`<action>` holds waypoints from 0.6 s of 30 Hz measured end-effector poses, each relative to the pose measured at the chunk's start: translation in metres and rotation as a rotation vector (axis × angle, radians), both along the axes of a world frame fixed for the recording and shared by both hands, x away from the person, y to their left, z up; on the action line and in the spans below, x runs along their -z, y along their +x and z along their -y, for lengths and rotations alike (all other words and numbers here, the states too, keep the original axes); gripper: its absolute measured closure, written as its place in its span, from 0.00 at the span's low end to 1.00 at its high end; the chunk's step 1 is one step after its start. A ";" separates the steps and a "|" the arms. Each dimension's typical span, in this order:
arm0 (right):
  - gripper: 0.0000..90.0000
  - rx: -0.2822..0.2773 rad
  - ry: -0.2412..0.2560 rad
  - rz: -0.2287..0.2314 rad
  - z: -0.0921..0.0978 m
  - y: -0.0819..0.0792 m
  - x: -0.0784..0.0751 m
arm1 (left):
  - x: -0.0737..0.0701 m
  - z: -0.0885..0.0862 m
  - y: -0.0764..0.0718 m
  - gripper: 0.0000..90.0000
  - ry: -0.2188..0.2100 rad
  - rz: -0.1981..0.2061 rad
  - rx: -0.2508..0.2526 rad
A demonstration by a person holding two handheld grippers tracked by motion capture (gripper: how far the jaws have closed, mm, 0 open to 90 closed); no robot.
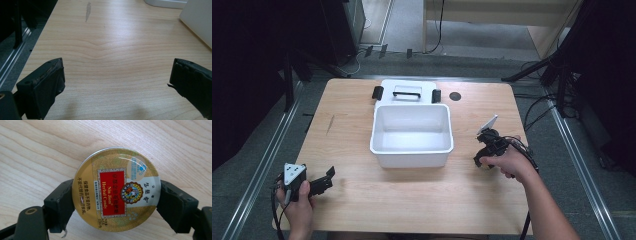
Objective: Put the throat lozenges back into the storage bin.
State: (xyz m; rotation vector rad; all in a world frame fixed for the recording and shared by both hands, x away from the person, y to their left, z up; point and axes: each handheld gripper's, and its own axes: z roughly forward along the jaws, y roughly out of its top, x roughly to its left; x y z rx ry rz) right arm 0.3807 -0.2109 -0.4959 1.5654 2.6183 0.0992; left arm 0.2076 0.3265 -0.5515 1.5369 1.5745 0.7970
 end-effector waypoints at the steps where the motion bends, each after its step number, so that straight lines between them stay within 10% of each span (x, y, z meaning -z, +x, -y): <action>1: 0.23 -0.005 0.003 0.003 0.000 0.000 -0.002 | 0.000 0.000 0.000 0.00 0.000 0.000 0.000; 18: 0.23 -0.055 0.015 0.041 -0.014 0.001 -0.039 | 0.000 0.000 0.000 0.00 0.000 -0.001 -0.001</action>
